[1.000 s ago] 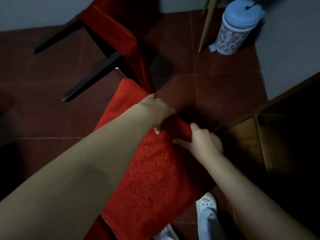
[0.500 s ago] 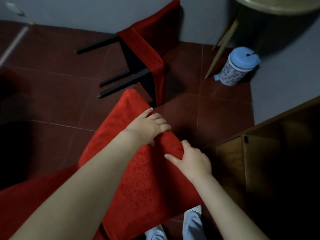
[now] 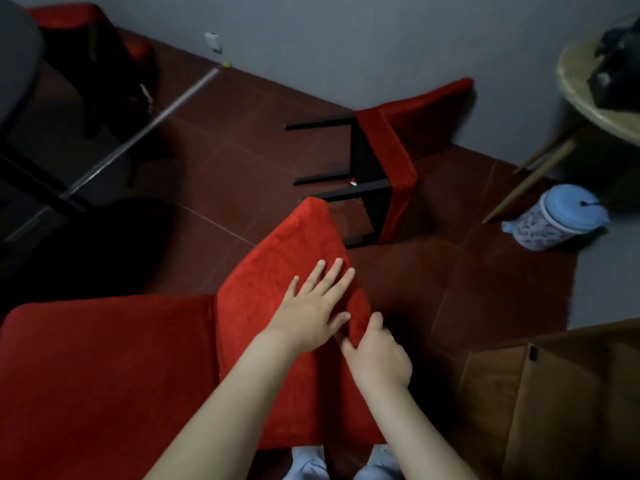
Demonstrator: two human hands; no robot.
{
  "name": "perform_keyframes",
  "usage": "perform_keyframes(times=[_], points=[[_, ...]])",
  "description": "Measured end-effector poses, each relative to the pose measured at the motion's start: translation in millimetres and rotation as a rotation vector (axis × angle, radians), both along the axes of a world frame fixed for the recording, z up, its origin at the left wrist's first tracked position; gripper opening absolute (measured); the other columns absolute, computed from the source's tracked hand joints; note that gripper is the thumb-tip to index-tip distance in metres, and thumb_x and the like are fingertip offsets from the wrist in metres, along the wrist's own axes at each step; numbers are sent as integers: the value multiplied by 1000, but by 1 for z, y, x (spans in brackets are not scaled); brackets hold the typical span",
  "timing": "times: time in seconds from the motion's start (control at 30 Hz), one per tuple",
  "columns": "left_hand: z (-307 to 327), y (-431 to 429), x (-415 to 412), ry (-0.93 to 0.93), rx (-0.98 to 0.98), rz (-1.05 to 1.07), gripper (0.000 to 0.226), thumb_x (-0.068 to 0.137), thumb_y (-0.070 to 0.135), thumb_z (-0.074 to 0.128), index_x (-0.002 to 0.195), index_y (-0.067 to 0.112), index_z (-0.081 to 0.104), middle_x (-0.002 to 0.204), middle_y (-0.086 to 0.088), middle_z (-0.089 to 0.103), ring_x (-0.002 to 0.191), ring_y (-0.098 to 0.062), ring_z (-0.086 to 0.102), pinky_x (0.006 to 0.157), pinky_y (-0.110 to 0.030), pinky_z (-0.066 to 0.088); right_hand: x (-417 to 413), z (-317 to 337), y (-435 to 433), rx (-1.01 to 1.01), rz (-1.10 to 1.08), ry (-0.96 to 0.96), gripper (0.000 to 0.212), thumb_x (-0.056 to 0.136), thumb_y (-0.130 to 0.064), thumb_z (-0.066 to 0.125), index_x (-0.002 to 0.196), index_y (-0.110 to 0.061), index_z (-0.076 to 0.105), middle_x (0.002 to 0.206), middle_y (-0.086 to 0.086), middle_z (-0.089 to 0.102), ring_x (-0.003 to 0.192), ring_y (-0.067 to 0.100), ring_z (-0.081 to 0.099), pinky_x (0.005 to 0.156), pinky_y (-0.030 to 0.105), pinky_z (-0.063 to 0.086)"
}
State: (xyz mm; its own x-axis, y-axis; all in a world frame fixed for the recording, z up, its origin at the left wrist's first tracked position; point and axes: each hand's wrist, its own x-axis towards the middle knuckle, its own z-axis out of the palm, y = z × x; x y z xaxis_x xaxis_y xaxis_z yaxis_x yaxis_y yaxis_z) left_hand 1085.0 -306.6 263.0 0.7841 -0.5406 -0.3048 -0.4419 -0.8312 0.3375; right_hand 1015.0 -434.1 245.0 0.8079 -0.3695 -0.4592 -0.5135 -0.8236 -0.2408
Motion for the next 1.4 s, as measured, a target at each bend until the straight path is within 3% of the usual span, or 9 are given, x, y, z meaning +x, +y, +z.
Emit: perform_keyframes(times=[0.2,0.37,0.6,0.7,0.8,0.9,1.03,1.27,1.4], points=[[8,18,-35,201,-69,368,74,98,51,37,143,49,-22,156,6,-30,148,-26,-11,116,-51,10,7,36,8,203,262,203,75,82,-59,59,130,-12,25,128,8,55,113,26,58,84,34,47],[23,16,-39,419,-452,736,71,95,56,42,146,51,-9,159,-3,-21,145,-40,-9,118,-49,1,9,59,16,352,480,294,111,79,-61,62,149,-3,-1,151,14,34,135,25,40,104,31,37],[33,26,-55,176,-433,1086,97,80,41,63,136,65,-12,159,15,-14,147,-34,-3,108,-69,13,19,69,11,638,783,435,104,73,-63,67,152,-20,15,146,-3,43,127,3,44,107,21,32],[42,44,-57,158,-487,1082,100,77,26,61,142,60,-7,162,9,-7,148,-33,-1,112,-65,14,47,79,19,477,962,366,102,81,-51,70,153,-22,5,156,-1,25,135,2,29,108,15,21],[46,55,-57,128,-527,1055,103,75,20,61,143,57,-8,162,6,-3,149,-25,-4,114,-62,11,85,104,36,85,1040,62,119,78,-43,74,148,-29,-21,161,8,-1,147,29,7,116,43,22],[47,62,-59,150,-517,1076,103,74,26,60,133,68,-14,161,10,-8,148,-30,-5,112,-66,11,114,133,63,-158,1201,-336,129,75,-36,77,138,-38,-36,159,4,-17,146,33,-10,113,51,20],[44,71,-58,198,-514,1116,104,75,32,60,141,56,-17,160,14,-10,148,-31,-5,110,-66,10,141,149,106,-242,1520,-602,94,89,-13,48,145,-36,-25,159,1,-19,145,29,-17,117,49,8],[33,74,-59,222,-511,1155,107,73,43,59,150,37,-15,160,12,-11,148,-22,-7,117,-52,4,168,132,144,-520,1967,-510,109,82,-26,59,143,-25,-31,153,5,-30,141,31,-28,113,49,-14],[37,76,-59,216,-501,1176,107,73,46,60,152,32,-10,160,8,-15,148,-20,-7,118,-48,4,172,122,166,-589,2103,-309,101,86,-28,57,147,-20,-23,159,6,-18,145,25,-20,117,42,-8]])
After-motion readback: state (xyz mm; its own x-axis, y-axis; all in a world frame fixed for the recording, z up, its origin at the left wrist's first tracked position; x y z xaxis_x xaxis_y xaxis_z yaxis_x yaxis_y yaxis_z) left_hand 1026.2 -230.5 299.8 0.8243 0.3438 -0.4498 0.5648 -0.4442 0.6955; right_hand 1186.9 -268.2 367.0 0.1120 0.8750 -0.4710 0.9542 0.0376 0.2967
